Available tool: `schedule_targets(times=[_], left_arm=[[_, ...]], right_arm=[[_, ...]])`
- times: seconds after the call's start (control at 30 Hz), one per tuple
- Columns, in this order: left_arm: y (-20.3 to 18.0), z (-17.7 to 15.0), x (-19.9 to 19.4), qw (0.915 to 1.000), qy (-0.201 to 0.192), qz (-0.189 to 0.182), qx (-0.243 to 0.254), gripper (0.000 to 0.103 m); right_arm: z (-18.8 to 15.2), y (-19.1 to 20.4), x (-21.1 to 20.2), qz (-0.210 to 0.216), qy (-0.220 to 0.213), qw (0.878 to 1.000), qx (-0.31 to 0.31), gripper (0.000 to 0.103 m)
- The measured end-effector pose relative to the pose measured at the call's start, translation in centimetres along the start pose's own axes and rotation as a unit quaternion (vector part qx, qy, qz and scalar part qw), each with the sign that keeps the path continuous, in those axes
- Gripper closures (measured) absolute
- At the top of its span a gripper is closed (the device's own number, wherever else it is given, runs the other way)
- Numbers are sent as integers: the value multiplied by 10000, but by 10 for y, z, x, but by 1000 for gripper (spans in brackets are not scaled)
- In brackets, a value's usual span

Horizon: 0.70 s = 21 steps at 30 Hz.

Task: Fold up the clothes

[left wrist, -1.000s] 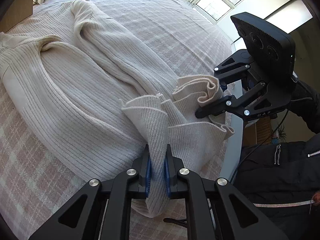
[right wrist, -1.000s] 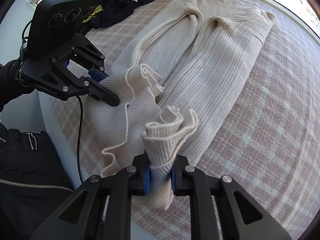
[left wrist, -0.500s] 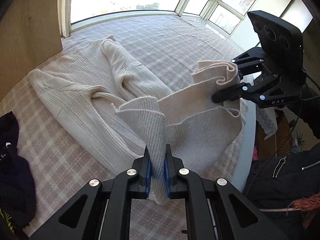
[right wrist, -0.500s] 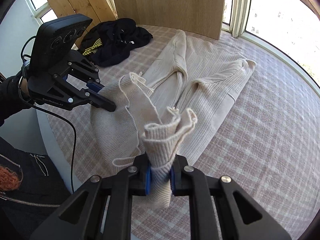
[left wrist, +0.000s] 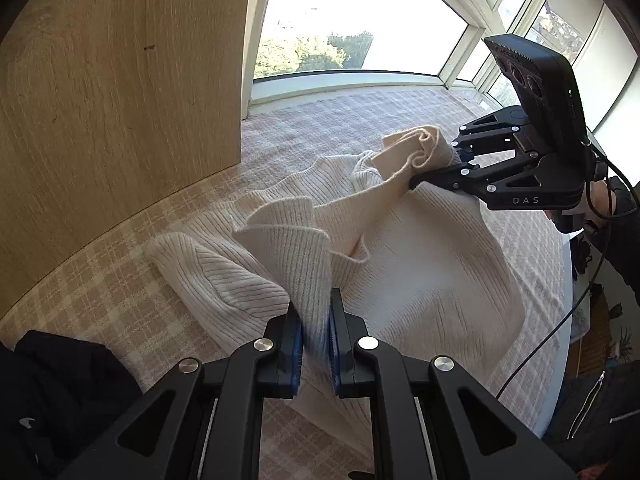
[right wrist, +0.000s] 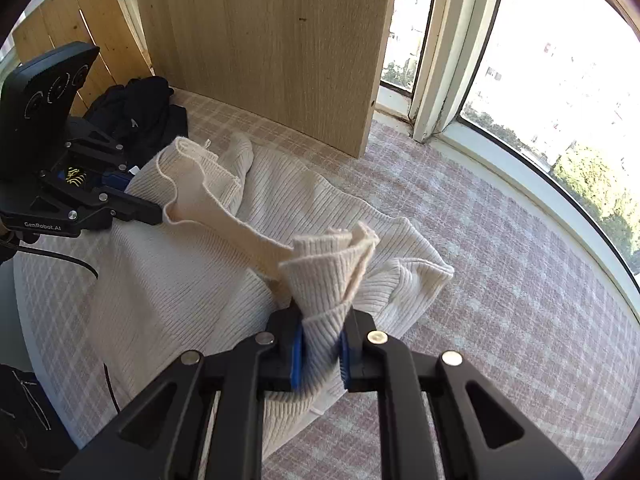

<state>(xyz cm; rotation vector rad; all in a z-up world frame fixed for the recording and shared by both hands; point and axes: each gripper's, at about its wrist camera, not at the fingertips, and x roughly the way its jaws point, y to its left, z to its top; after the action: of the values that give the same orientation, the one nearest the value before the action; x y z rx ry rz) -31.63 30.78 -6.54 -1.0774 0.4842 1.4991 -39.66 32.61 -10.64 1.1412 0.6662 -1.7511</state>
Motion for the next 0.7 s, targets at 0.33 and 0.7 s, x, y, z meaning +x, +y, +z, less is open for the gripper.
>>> schedule_targets(times=[0.33, 0.7], left_arm=[[58, 9, 49, 9991, 138, -6, -413, 93], [61, 3, 49, 9978, -90, 6, -652, 88]], right_arm=[[33, -62, 75, 576, 395, 9968, 396, 81], [16, -32, -17, -167, -257, 9995, -47, 76]])
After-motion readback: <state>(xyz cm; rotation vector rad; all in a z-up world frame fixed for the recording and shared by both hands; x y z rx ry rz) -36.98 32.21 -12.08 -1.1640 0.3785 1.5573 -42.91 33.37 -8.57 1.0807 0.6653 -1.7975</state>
